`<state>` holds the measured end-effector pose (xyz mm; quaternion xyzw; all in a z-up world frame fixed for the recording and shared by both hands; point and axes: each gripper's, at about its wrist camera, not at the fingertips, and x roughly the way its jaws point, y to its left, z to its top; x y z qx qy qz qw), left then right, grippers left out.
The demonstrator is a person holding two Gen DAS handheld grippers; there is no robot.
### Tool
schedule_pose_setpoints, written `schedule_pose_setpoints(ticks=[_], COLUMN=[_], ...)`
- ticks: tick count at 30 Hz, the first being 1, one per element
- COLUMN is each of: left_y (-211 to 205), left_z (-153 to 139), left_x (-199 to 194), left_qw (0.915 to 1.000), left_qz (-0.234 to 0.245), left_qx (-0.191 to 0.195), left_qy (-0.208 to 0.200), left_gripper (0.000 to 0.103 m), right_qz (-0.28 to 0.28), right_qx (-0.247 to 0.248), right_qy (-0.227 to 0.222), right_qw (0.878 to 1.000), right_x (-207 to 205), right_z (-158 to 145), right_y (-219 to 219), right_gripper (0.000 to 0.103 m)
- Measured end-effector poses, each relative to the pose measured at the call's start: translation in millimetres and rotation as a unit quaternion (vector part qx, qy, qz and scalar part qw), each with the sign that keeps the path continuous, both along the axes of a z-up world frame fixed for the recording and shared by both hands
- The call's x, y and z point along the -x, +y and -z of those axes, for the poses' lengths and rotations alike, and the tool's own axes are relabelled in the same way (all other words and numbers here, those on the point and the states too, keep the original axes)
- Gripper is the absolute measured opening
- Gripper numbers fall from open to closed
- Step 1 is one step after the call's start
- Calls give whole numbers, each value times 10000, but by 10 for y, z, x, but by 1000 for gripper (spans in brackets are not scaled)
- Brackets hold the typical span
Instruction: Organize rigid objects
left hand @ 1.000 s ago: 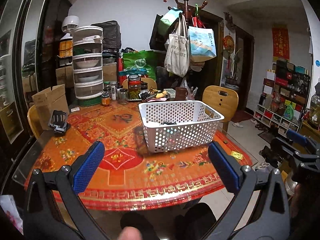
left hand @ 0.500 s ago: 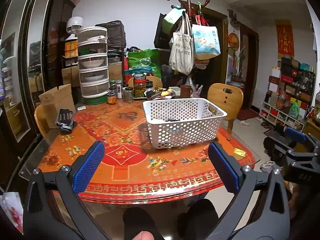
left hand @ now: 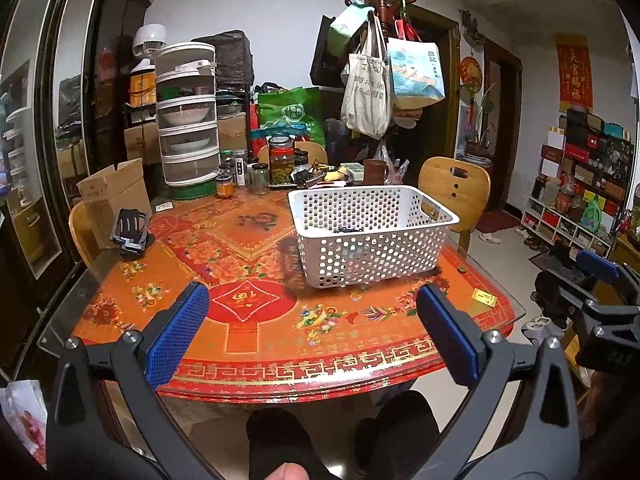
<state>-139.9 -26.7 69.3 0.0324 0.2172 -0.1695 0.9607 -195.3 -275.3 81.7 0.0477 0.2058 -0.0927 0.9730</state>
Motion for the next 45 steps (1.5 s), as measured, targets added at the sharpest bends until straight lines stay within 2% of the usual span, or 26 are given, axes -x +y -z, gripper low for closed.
schedule_pose_setpoints(ticks=[24,45], left_y=[-7,-11], left_z=[10,37], left_x=[6,5], left_qw=[10000,10000], left_qz=[55,38], left_qx=[-21,-37], left_qy=[4,31], left_gripper=[102,102], right_qz=[22,-34], right_qx=[-113,-17], right_qy=[-80,-53], right_qw=[9999,10000], right_x=[95,81], right_z=[-11,-13], right_y=[-34,39], right_gripper=[103,103])
